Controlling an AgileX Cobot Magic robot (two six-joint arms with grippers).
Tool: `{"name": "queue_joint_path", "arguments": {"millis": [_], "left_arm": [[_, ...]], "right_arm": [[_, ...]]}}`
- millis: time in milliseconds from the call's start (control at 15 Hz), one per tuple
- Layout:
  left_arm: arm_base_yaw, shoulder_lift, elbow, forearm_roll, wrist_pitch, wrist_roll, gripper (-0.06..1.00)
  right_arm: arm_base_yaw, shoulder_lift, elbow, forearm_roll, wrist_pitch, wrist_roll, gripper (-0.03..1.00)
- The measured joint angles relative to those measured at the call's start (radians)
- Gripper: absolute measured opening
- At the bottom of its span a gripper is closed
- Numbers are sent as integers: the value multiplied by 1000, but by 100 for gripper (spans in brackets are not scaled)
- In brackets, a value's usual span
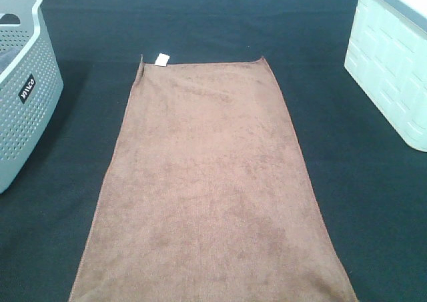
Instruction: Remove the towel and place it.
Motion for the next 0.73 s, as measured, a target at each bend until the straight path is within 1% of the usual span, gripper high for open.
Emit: {"name": "queue_joint_path", "arguments": {"millis": [333, 733], "left_arm": [[0, 0, 0, -46, 0, -4, 90], [0, 0, 0, -49, 0, -5, 90]], "right_arm": [[0, 0, 0, 0, 0, 0, 76], [0, 0, 0, 0, 0, 0, 76]]}}
